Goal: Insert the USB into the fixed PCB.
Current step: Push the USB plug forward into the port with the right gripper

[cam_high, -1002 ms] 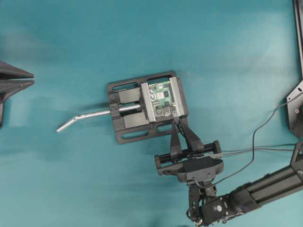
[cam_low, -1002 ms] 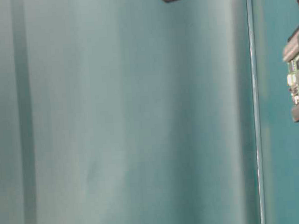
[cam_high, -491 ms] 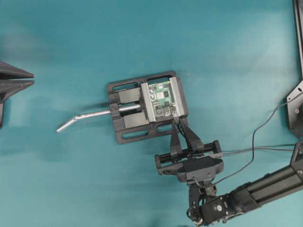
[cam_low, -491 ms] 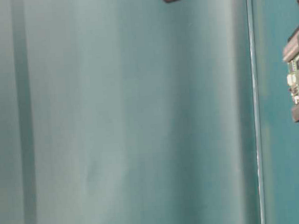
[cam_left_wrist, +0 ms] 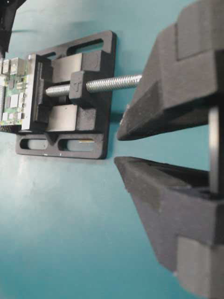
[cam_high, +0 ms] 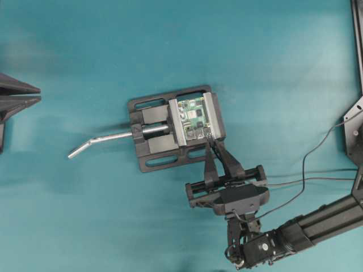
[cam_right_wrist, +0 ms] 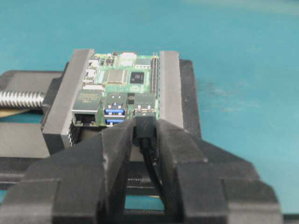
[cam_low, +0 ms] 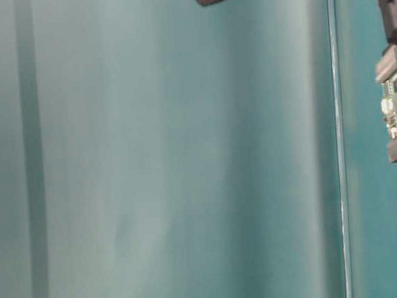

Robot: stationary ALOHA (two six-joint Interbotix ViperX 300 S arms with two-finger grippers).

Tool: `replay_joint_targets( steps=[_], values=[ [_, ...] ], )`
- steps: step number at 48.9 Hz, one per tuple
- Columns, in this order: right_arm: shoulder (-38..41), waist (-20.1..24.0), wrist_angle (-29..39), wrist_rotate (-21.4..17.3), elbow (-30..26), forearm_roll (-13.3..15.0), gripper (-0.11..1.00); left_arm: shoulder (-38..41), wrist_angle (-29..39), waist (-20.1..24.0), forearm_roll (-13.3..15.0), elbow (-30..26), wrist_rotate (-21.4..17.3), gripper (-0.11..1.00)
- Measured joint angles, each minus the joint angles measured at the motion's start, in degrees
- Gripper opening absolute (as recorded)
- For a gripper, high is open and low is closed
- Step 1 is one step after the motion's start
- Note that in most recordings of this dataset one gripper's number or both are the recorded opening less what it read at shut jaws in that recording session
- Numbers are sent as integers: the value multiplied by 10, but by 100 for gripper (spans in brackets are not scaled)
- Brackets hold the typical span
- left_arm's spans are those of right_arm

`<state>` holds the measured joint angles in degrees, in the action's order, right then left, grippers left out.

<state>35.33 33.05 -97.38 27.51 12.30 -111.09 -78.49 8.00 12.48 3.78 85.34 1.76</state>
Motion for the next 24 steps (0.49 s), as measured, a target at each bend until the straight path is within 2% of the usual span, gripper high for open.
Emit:
replay_joint_targets(
  steps=[24],
  values=[
    [-2,-6,20,0,7,6,21,1,0,1,0,0,1,28]
  ],
)
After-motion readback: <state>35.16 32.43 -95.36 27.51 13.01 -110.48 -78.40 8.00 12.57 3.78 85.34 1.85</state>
